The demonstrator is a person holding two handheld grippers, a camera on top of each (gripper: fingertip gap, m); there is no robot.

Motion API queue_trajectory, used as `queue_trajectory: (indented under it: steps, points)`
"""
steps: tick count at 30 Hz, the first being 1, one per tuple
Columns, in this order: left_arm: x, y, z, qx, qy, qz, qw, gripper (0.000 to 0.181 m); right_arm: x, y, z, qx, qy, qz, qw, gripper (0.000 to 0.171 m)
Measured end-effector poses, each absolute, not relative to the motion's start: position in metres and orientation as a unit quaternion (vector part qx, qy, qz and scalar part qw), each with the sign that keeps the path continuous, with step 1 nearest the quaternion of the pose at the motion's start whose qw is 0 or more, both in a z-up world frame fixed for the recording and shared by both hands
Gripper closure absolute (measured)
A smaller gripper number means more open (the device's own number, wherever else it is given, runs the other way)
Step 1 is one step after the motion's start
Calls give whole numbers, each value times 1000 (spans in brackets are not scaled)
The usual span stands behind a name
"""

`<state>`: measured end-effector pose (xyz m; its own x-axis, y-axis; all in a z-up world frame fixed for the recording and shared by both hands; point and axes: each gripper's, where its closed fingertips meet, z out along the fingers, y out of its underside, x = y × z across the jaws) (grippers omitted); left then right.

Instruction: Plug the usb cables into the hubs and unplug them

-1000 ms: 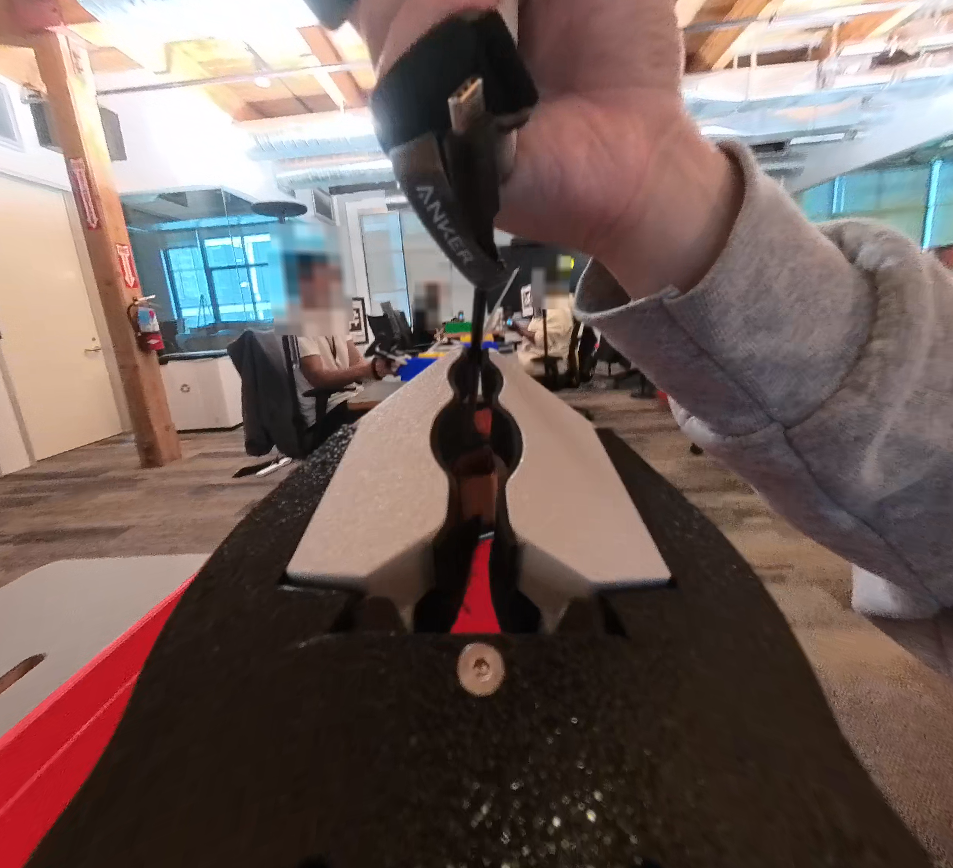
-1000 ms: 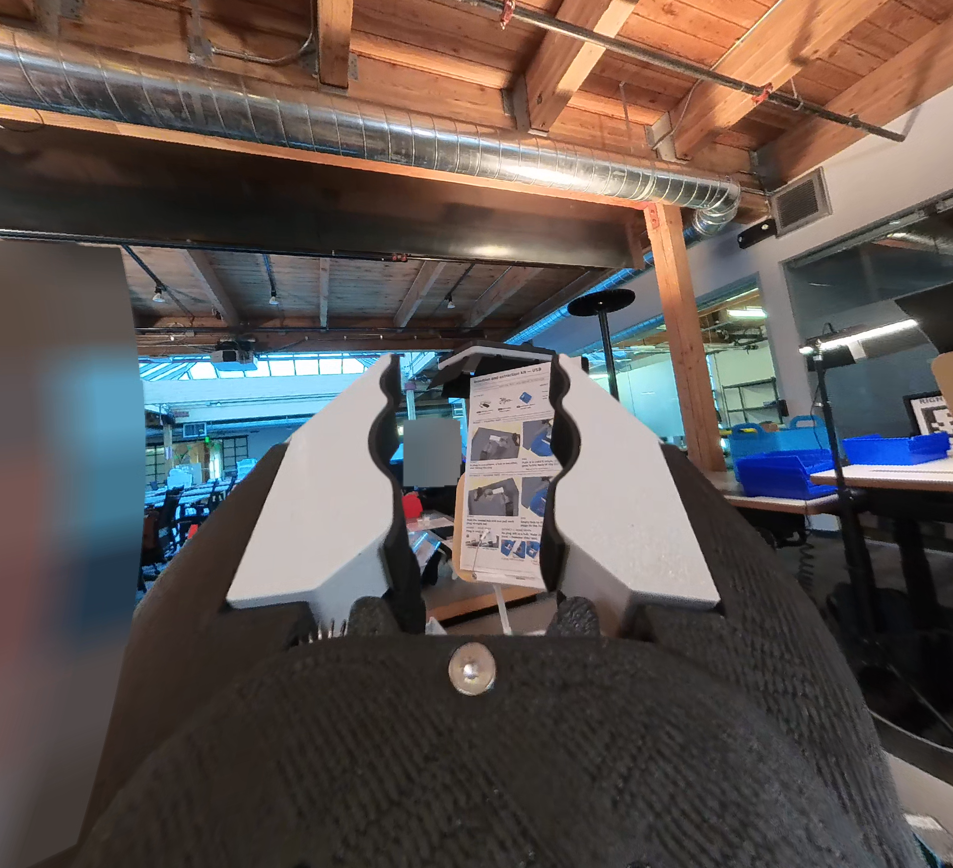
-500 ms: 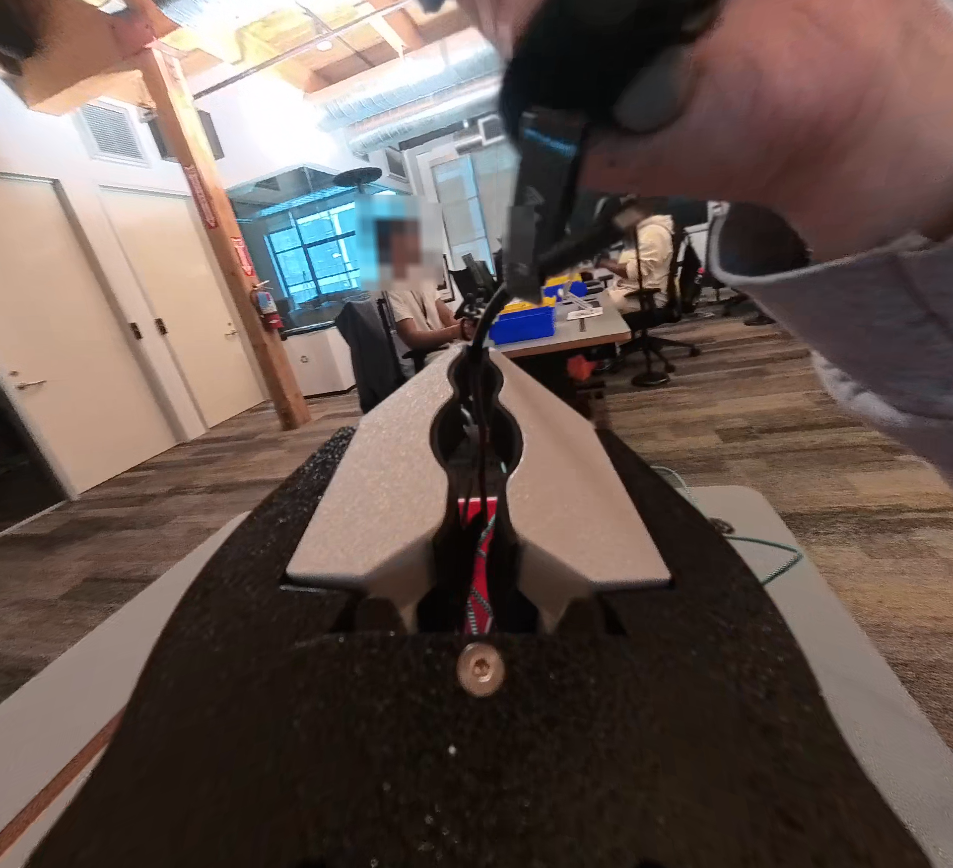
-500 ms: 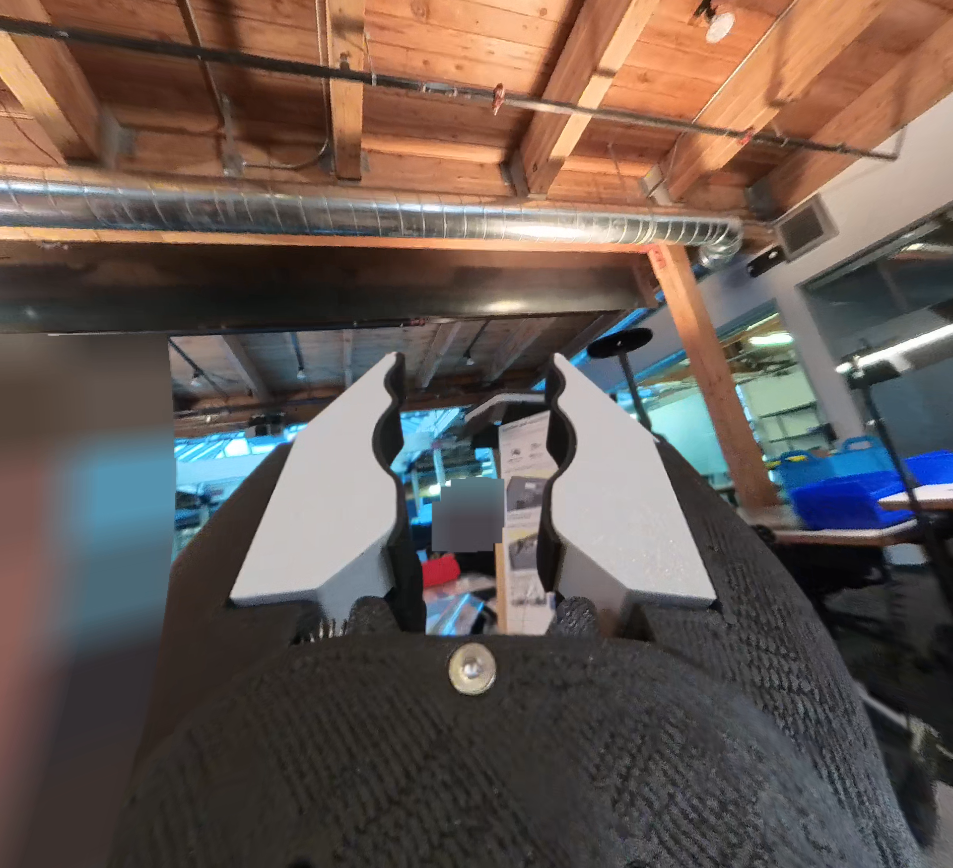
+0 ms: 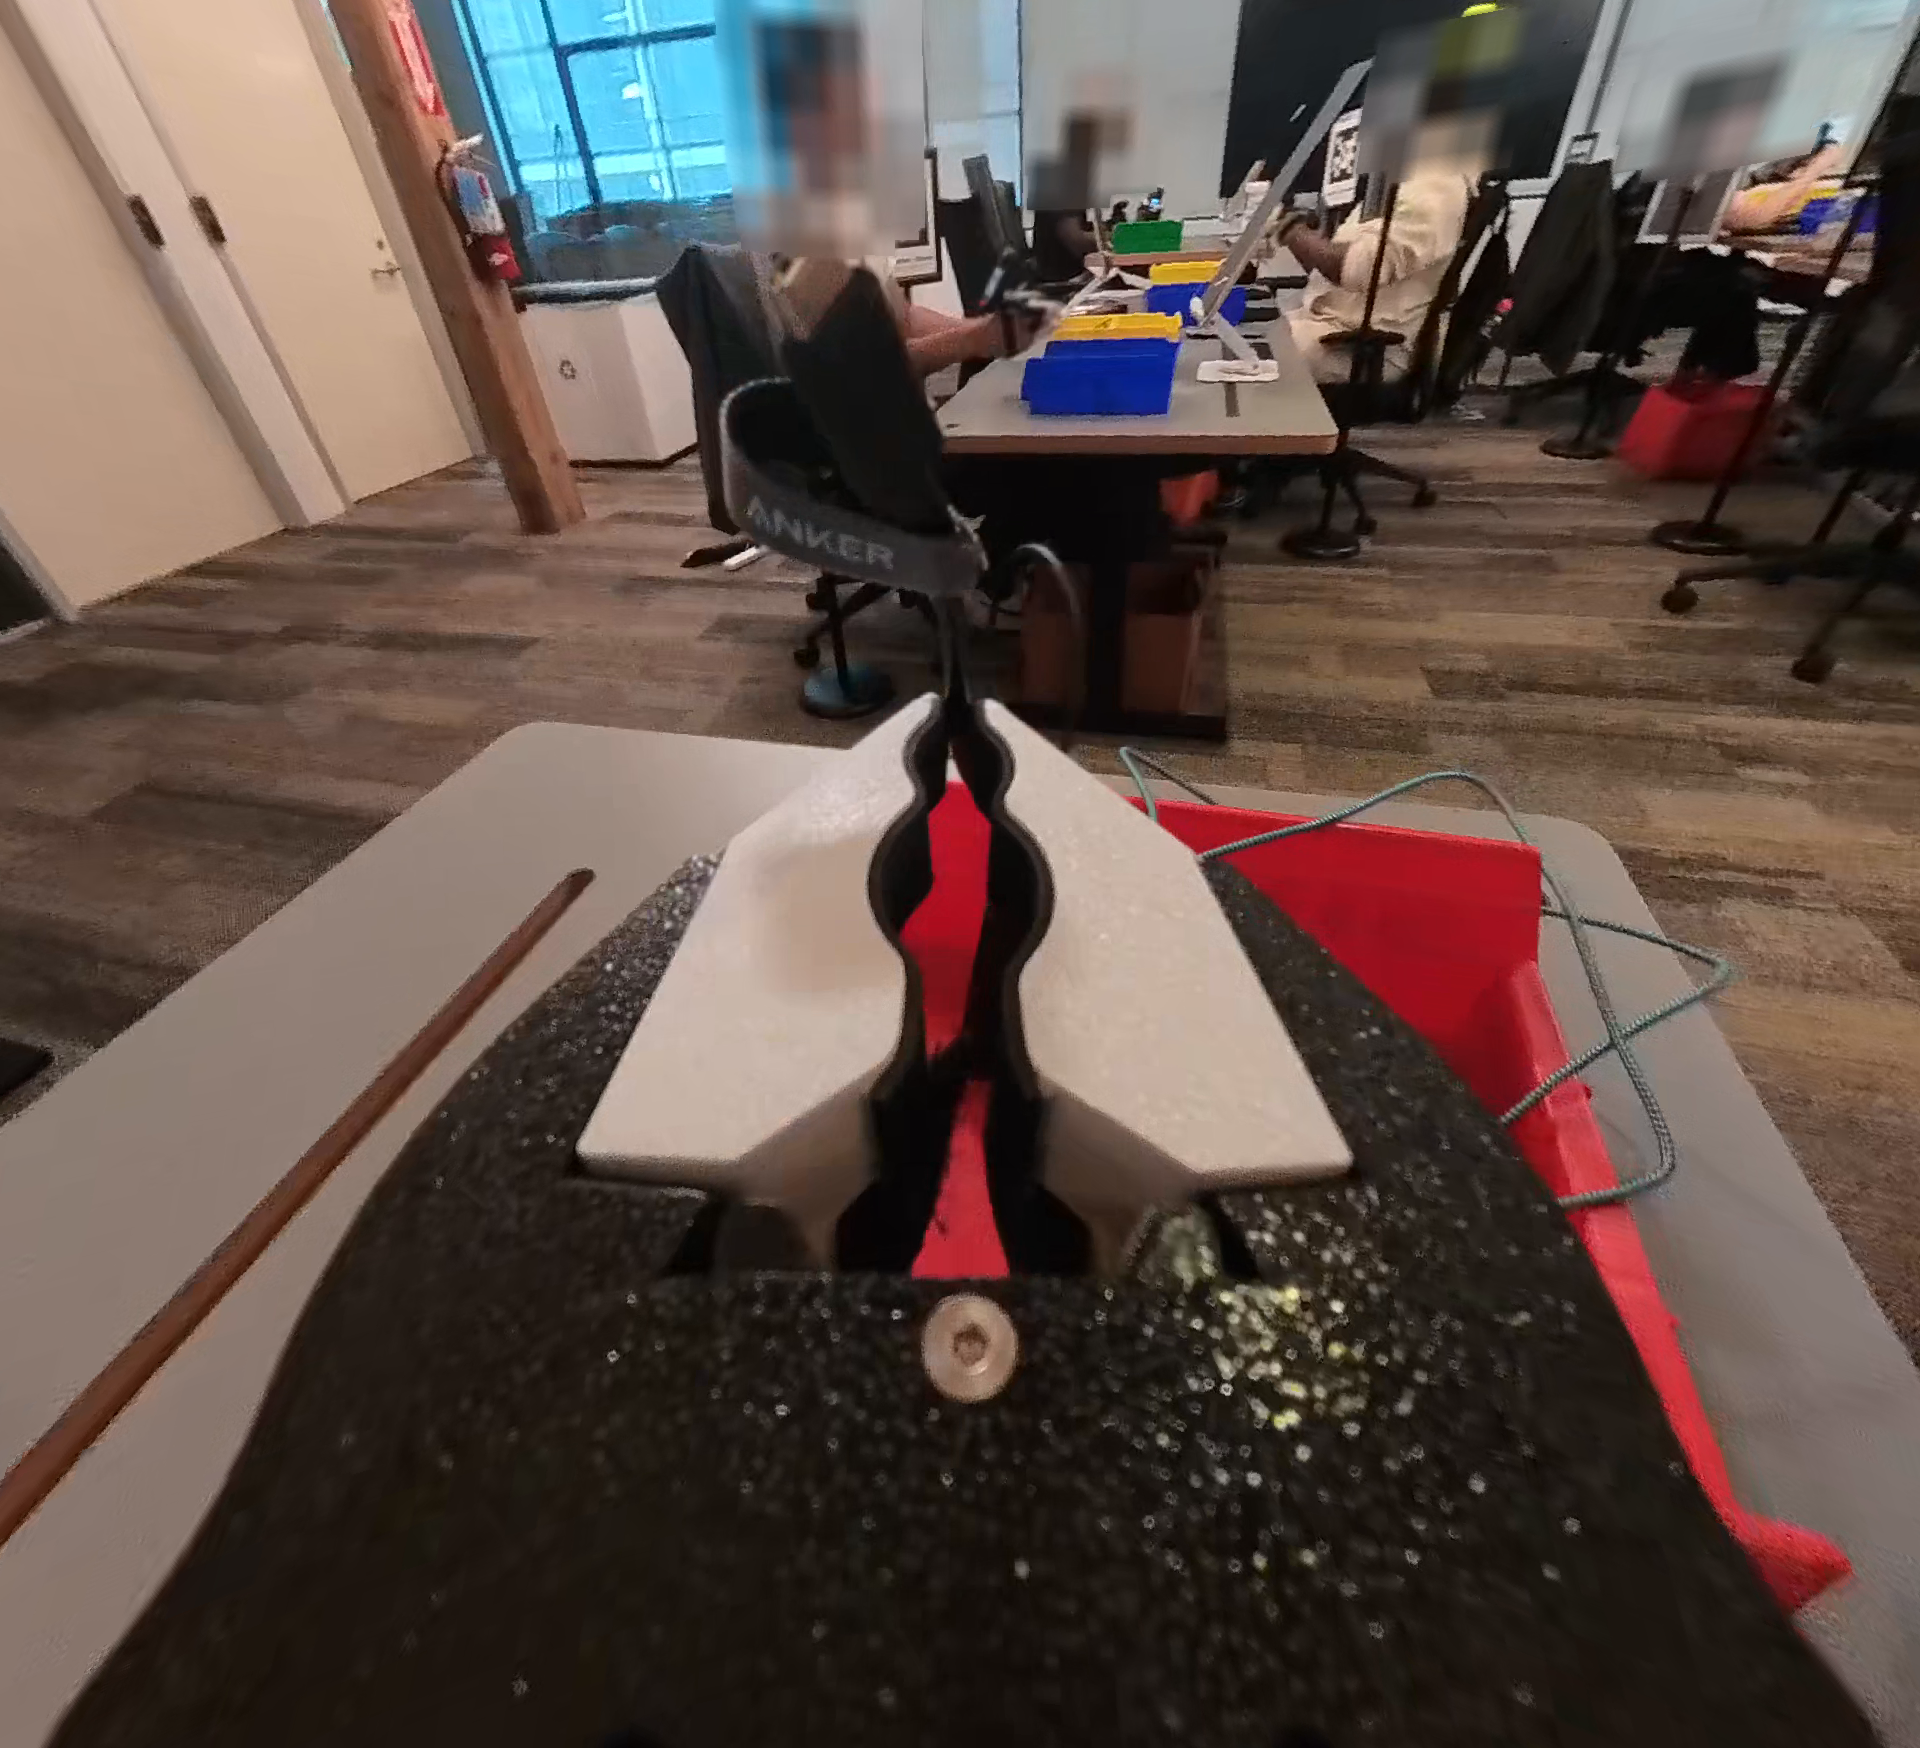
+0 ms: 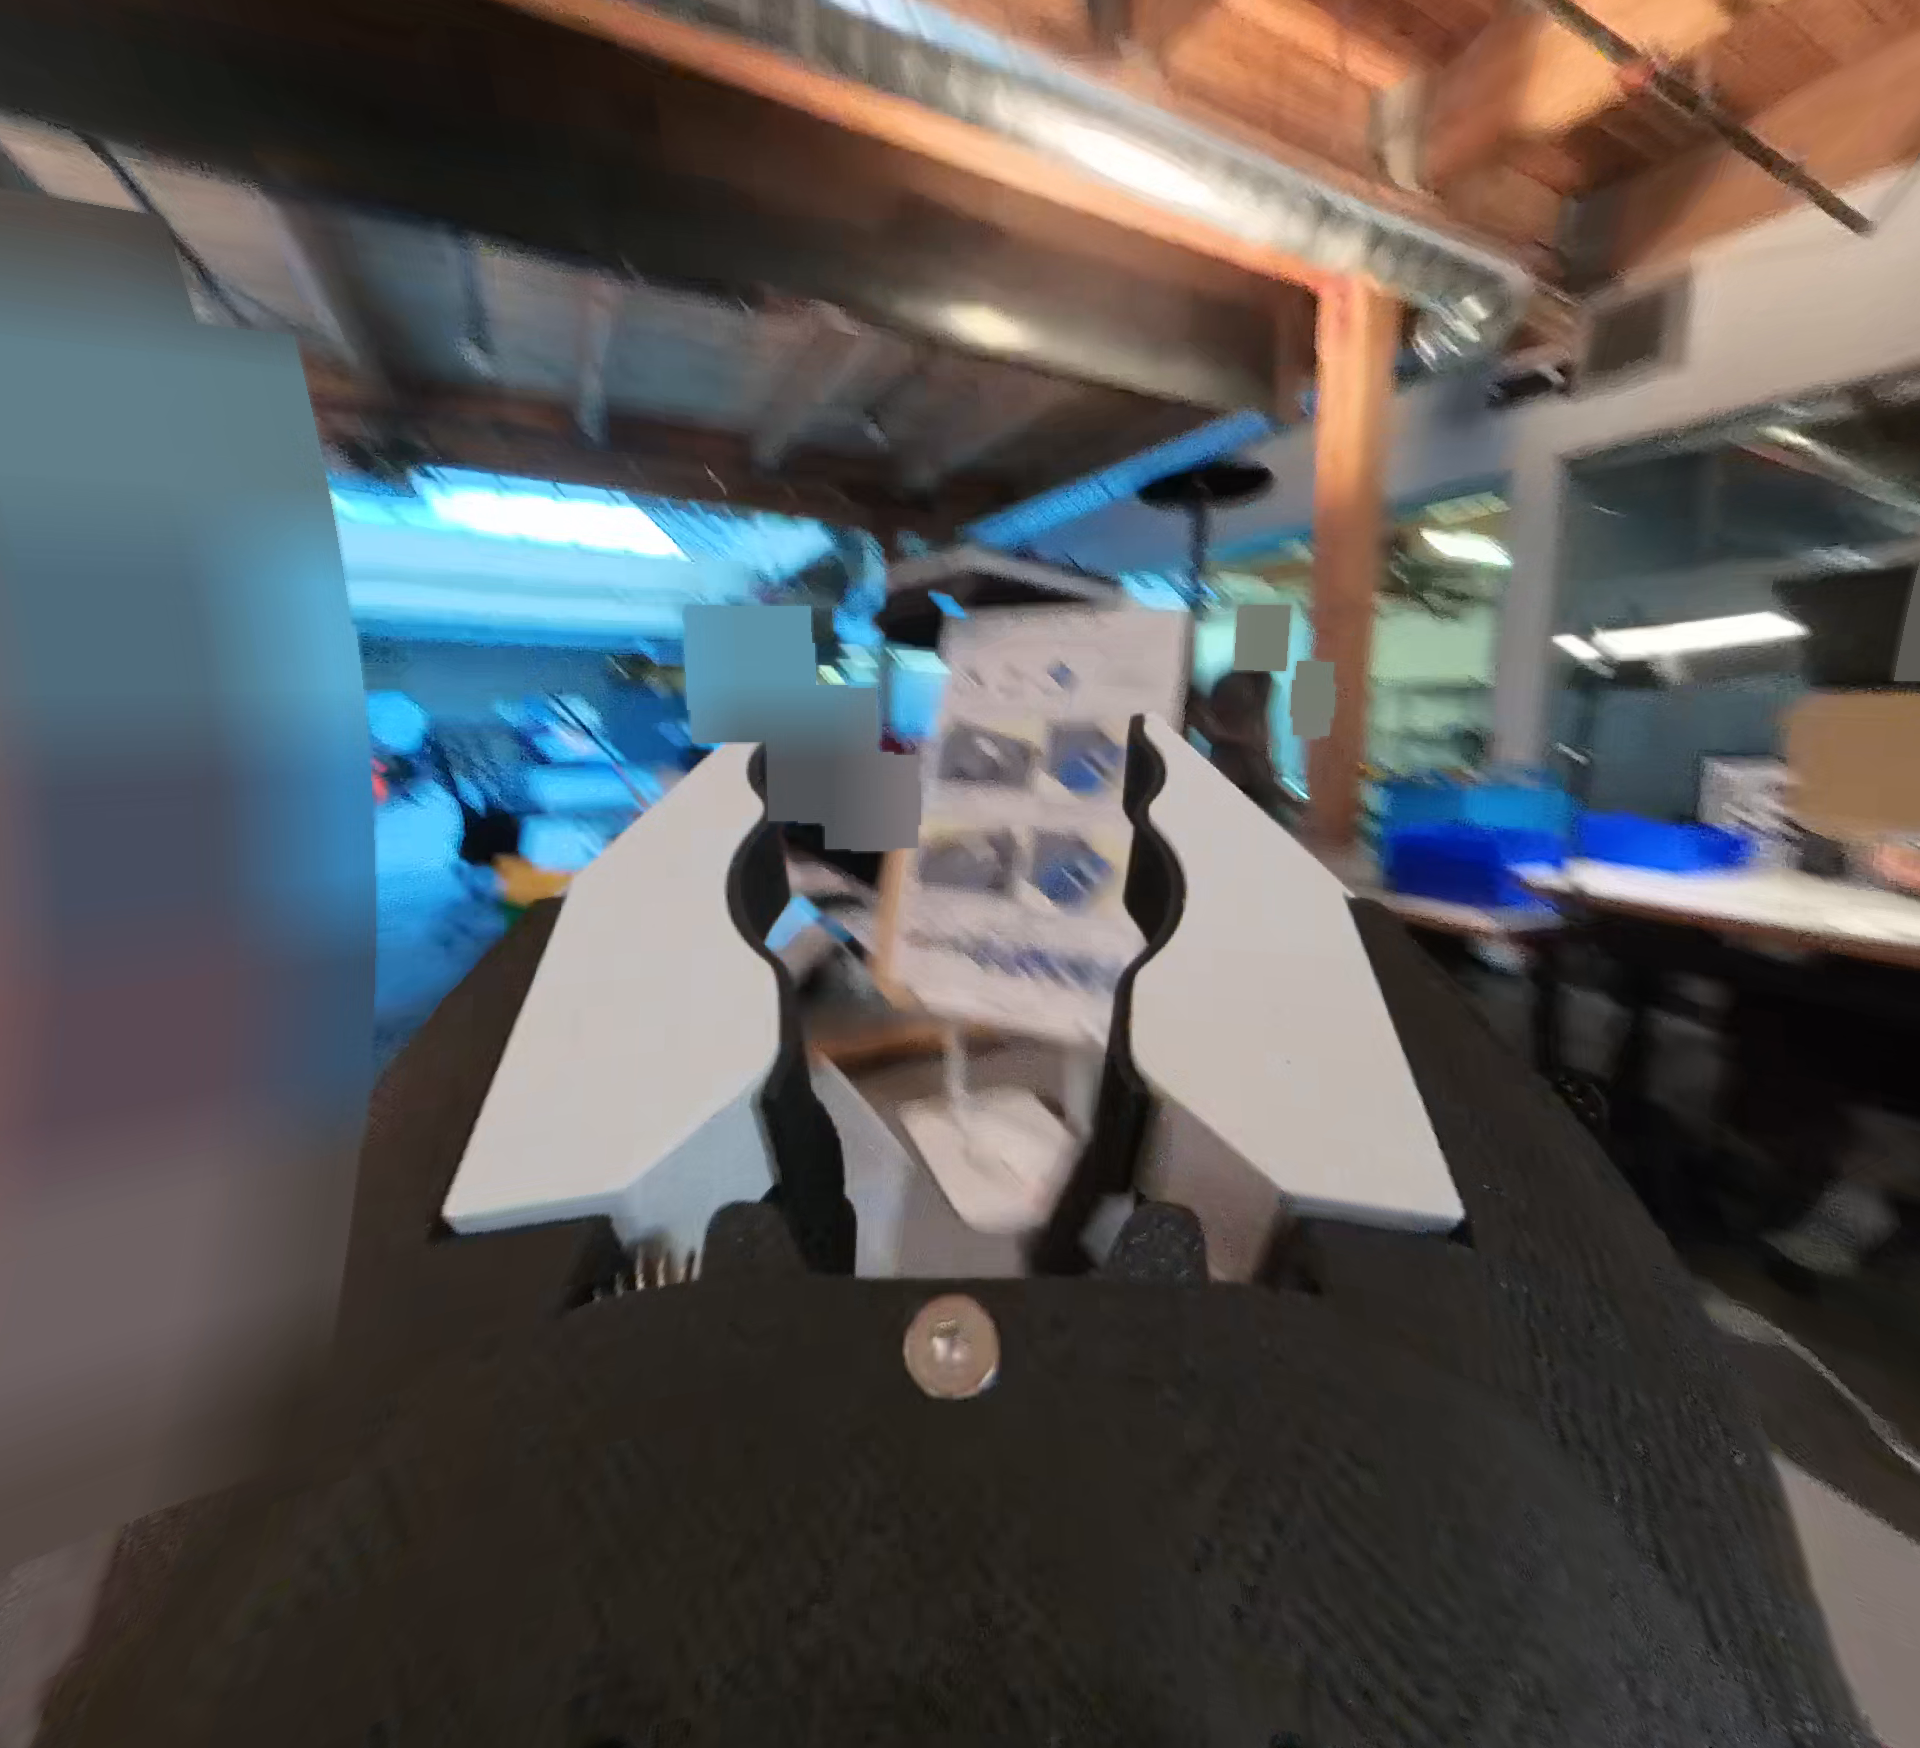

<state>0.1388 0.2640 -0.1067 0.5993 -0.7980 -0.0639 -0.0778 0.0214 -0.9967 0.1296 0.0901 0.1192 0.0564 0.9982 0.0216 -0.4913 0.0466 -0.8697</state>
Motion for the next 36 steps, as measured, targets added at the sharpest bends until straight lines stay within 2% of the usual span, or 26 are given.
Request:
queue_trajectory:
  steps: [1,3,5,8,11,15,16,18,19,21,22,25,28,31,33,36]
  points:
    - [138,260,-104,-627,354,-286,632,181,127,104,105,-399,-371,537,643,108]
    - [138,249,-103,-612,379,-294,629,181,126,144,66,-495,-411,396,655,111]
    - [141,233,-98,-577,402,-322,634,181,131,178,25,-573,-446,284,626,112]
    - [136,215,-88,-539,398,-378,638,181,129,194,-36,-642,-506,233,527,112]
    - [127,205,-83,-516,385,-429,634,181,130,205,-87,-662,-560,165,470,118]
    - [118,198,-82,-504,376,-460,627,181,119,212,-115,-636,-609,102,464,148]
    - [116,195,-81,-501,372,-468,626,181,116,213,-117,-627,-619,91,463,163]
    - [110,192,-82,-505,365,-474,622,179,114,212,-116,-612,-639,69,461,170]
    - [106,191,-85,-516,363,-473,615,173,115,214,-116,-610,-646,51,456,170]
    - [89,201,-99,-573,328,-440,609,134,127,226,-114,-611,-656,-11,443,170]
    - [76,205,-108,-598,312,-413,612,130,136,235,-112,-614,-657,-54,434,171]
    - [34,207,-125,-638,282,-337,633,117,169,266,-112,-621,-658,-197,378,171]
    - [-3,199,-130,-657,257,-303,640,117,192,285,-119,-647,-646,-264,307,169]
    - [-39,189,-132,-675,228,-266,649,117,199,292,-116,-684,-615,-276,279,121]
    - [-65,180,-134,-689,206,-230,656,118,202,294,-98,-698,-581,-291,299,113]
    - [-103,163,-139,-705,172,-185,663,120,198,291,-72,-712,-535,-292,348,113]
